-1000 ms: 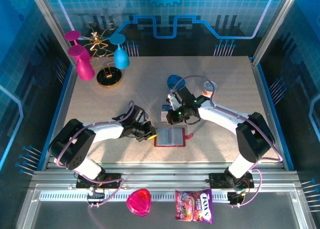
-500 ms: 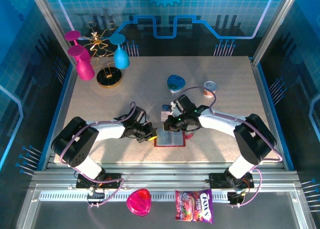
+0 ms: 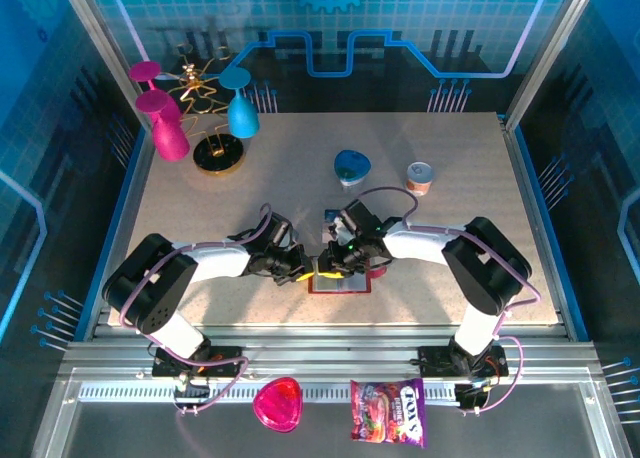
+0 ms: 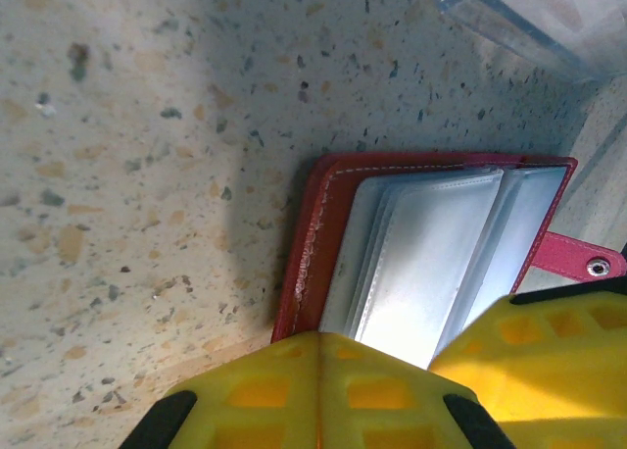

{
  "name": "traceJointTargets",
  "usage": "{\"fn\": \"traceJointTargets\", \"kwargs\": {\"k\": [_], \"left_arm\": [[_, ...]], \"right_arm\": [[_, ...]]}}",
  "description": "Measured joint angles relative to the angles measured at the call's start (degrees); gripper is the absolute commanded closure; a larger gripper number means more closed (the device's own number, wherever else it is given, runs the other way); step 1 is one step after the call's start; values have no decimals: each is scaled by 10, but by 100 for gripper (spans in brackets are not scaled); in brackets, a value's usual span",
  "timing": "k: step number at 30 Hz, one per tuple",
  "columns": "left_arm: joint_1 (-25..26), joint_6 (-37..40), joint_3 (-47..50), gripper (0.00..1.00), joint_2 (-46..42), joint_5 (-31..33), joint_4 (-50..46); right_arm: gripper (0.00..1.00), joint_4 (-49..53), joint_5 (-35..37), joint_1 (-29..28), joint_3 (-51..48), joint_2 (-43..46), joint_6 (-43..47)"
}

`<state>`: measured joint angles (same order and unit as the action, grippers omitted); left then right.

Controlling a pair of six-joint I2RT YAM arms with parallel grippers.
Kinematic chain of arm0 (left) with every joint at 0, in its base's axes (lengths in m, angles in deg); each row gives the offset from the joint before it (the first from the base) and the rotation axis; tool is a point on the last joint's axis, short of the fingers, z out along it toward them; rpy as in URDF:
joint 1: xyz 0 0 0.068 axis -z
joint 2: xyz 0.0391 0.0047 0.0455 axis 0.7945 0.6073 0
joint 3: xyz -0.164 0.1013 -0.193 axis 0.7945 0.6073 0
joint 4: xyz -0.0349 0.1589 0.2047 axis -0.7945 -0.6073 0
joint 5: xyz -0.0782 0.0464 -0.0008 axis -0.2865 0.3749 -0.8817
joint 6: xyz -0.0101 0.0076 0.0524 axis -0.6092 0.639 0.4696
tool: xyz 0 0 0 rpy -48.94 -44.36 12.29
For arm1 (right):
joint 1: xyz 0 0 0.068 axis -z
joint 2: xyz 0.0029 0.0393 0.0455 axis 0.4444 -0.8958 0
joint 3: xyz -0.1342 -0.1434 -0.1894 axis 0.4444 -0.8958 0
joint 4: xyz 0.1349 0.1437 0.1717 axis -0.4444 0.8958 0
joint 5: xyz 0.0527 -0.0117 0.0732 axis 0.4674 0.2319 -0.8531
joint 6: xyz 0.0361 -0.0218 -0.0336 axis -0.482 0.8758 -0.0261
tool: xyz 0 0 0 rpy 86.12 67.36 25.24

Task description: Take the credit cards out of the card holder

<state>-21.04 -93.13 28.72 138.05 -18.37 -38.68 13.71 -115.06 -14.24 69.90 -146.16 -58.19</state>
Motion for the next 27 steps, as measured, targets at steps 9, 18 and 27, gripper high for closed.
{"fn": "traceJointTargets", "kwargs": {"k": [9,18,27], "left_arm": [[0,0,0,94,2,0,0],[0,0,-3,94,8,0,-2],[0,0,-10,94,8,0,-11]], "right_arm": [[67,27,13,0,3,-6,9],[67,38,22,1,6,-6,18],[69,24,14,13,-11,1,18]]}}
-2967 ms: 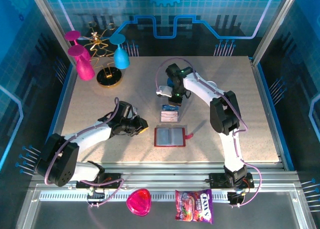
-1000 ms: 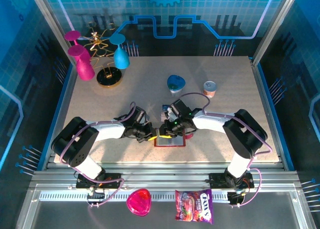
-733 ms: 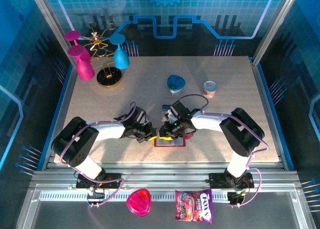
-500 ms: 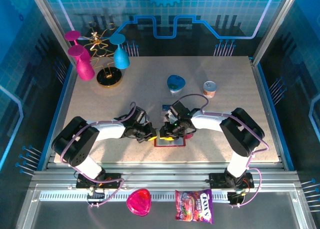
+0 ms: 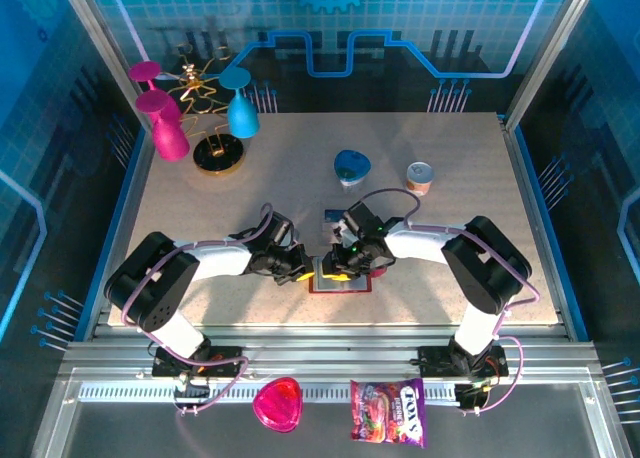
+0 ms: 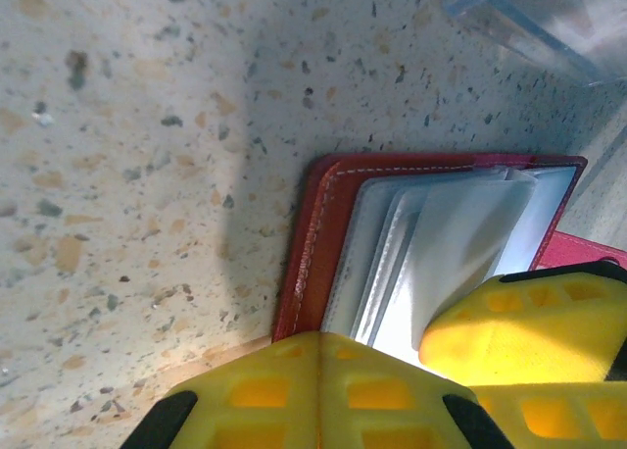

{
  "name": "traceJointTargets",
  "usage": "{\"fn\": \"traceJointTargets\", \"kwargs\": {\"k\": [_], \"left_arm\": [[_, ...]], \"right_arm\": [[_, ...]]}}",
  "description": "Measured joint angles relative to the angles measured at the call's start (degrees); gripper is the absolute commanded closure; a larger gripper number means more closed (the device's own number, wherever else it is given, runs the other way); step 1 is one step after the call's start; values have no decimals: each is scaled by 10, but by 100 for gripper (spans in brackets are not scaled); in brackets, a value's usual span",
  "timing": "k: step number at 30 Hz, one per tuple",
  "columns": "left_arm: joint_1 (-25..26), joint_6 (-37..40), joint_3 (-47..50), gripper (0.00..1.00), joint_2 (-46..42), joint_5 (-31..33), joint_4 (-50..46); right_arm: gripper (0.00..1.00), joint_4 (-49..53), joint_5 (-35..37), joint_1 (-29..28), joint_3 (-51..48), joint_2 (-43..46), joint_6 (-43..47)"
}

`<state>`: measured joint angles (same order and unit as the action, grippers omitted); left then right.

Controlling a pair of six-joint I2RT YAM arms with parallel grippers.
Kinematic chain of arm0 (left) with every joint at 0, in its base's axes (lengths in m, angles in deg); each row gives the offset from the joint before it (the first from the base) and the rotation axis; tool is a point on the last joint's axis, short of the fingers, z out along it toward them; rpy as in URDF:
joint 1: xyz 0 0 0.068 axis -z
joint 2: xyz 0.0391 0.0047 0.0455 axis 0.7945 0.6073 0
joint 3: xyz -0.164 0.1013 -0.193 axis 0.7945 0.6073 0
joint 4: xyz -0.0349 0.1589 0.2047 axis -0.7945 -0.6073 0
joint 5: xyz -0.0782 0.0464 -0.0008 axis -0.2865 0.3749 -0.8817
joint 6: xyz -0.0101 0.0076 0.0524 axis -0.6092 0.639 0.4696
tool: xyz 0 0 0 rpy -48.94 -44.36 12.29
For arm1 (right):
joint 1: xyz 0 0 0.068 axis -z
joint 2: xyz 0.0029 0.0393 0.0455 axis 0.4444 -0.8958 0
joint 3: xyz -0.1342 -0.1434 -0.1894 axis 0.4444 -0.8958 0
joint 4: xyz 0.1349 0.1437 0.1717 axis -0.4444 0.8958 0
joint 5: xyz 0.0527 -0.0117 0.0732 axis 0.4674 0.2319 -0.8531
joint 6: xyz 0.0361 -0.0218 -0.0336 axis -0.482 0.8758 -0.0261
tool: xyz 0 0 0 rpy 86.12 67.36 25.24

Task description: Take the credit cards out of the card holder

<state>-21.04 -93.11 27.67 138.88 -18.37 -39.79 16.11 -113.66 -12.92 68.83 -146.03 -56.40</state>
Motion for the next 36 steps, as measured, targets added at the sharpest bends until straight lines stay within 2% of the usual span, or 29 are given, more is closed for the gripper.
{"fn": "traceJointTargets", "kwargs": {"k": [13,25,36], "left_arm": [[0,0,-15,93,0,0,-21],[7,-16,-20,80,-5,-2,-5],[16,-30,-25,76,15,-11,28]], "right_arm": [[73,-90,-57,30,-57,7,-7],[76,-178,-100,51,-108,11,-24],[76,-226,-121,61,-132,11,-39]]}}
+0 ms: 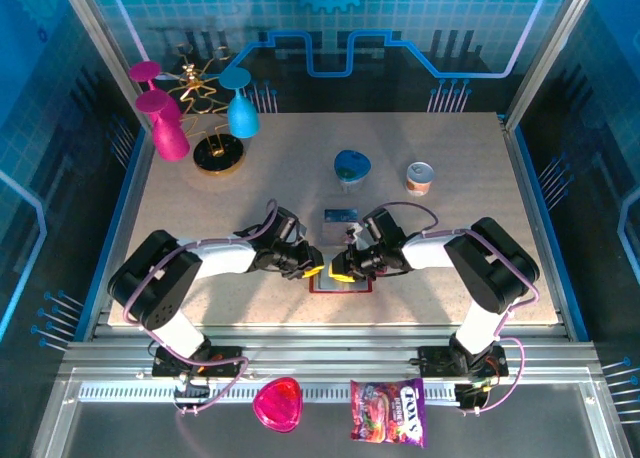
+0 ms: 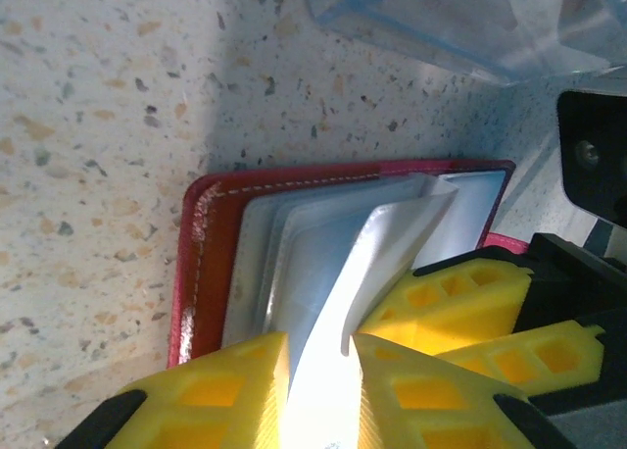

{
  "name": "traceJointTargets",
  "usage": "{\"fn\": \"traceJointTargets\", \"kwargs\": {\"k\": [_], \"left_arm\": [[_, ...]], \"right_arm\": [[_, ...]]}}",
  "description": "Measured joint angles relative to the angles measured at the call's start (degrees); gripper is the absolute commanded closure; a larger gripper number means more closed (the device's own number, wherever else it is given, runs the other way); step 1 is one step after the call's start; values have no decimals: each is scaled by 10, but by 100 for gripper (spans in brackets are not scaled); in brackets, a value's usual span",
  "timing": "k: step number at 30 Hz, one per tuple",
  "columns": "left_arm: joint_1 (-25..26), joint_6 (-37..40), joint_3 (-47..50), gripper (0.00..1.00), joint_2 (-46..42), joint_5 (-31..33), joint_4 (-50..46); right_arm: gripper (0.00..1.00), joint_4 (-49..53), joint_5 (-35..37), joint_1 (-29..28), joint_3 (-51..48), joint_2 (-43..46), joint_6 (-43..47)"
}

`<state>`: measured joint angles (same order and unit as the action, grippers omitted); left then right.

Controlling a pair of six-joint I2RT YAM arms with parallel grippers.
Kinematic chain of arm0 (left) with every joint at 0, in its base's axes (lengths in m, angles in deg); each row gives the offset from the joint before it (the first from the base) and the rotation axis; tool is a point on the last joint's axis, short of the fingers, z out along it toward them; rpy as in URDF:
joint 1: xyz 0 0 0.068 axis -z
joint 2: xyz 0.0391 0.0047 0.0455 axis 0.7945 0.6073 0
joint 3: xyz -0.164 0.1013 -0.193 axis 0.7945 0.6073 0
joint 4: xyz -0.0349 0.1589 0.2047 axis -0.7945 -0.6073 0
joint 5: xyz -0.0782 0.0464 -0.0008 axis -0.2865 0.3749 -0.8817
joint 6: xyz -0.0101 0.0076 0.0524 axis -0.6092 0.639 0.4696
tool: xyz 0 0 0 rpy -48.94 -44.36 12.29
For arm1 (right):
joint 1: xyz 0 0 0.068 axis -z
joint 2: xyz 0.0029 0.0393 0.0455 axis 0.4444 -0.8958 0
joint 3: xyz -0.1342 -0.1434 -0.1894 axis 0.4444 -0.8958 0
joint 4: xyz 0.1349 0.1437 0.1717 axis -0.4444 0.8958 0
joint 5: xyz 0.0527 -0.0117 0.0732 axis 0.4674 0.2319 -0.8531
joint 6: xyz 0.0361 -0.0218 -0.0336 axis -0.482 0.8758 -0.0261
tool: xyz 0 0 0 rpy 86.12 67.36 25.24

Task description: Take the credit cards out of the card holder

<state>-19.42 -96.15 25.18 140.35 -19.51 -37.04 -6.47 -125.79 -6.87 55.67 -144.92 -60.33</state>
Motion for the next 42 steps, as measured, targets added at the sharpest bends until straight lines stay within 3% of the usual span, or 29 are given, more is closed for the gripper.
{"fn": "traceJointTargets", "kwargs": {"k": [6,10,18,25,33,42], "left_arm": [[3,0,-13,77,15,-3,1],[7,0,-14,84,16,-4,2],[8,-1,-14,87,16,-8,6],[8,-4,-14,84,16,-11,7],[9,-5,-15,80,3,-15,5],[20,-4,-46,65,-2,-22,5]], "right_arm": [[76,-4,-8,6,-4,0,-2],[76,-10,-9,7,-7,0,-2],[75,-19,-10,7,-11,0,-10],[72,-7,-7,7,-11,16,-12],[71,83,23,15,-1,89,12],[71,200,66,68,16,175,67]]}}
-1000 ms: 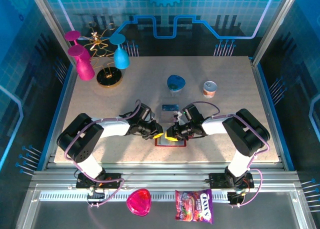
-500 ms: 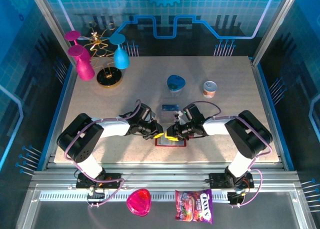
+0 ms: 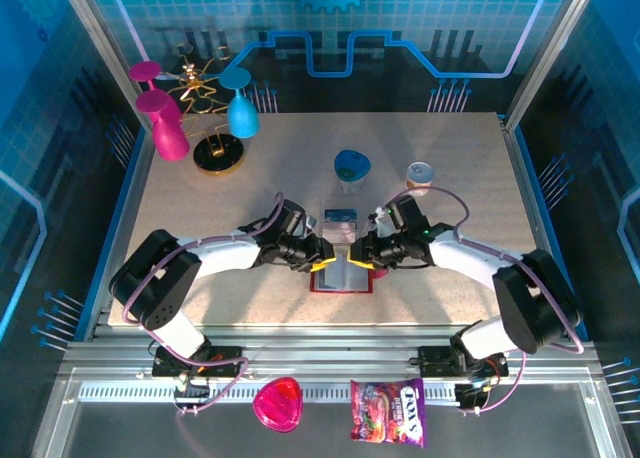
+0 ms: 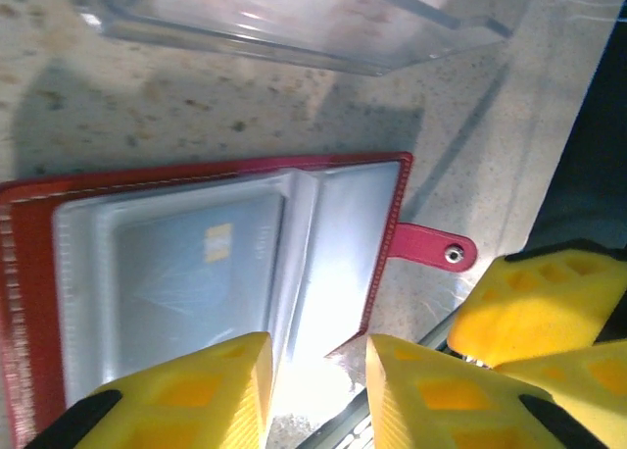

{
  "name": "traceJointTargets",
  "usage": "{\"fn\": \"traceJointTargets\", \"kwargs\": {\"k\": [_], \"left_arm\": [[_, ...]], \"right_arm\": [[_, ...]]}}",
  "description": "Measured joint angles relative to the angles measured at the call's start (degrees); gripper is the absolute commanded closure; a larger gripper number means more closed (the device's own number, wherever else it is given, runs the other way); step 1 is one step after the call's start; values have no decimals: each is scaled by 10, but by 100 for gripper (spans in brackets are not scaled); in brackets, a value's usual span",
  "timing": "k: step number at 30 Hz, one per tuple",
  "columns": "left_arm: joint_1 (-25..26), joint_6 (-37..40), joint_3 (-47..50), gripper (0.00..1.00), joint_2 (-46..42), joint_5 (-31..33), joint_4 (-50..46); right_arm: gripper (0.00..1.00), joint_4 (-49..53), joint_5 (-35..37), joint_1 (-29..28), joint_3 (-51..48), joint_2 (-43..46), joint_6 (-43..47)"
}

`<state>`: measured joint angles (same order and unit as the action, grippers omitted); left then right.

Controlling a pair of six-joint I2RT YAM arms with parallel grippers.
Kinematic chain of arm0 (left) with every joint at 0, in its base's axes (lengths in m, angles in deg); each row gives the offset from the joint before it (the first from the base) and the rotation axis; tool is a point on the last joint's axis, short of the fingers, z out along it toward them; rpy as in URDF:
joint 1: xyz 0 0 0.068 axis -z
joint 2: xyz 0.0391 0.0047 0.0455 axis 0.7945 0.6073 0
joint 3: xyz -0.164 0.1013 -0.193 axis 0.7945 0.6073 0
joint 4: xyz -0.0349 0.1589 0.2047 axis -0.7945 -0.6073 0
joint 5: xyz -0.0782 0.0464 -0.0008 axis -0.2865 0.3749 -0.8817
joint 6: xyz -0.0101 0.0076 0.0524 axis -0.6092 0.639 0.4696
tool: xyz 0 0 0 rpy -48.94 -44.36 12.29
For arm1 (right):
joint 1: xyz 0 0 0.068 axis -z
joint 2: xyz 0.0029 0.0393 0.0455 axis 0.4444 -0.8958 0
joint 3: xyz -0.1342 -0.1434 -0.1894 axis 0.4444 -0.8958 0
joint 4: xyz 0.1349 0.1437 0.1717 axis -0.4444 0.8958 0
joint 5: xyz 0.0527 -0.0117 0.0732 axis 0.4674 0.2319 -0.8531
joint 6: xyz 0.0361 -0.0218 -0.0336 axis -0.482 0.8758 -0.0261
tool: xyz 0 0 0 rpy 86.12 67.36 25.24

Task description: Take the credit cards out of the card holder

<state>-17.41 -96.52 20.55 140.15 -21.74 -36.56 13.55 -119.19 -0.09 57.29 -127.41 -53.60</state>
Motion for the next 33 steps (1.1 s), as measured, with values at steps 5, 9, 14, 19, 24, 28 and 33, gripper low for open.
{"fn": "traceJointTargets", "kwargs": {"k": [5,9,14,19,24,28,33], "left_arm": [[18,2,-24,60,0,-8,0],[29,4,-43,55,12,-12,0],[43,4,-57,50,42,-16,0],[53,4,-71,48,71,-19,1],[63,4,-85,46,94,-24,1],[69,4,-91,45,107,-26,3],[69,4,-91,44,110,-26,4]], "right_arm": [[71,42,11,30,0,33,21],[71,66,17,48,0,55,32],[71,83,19,64,-1,77,39],[71,89,19,70,-7,93,39],[70,91,19,73,-13,98,39],[69,94,21,75,-14,104,39],[69,93,21,75,-14,110,39]]}}
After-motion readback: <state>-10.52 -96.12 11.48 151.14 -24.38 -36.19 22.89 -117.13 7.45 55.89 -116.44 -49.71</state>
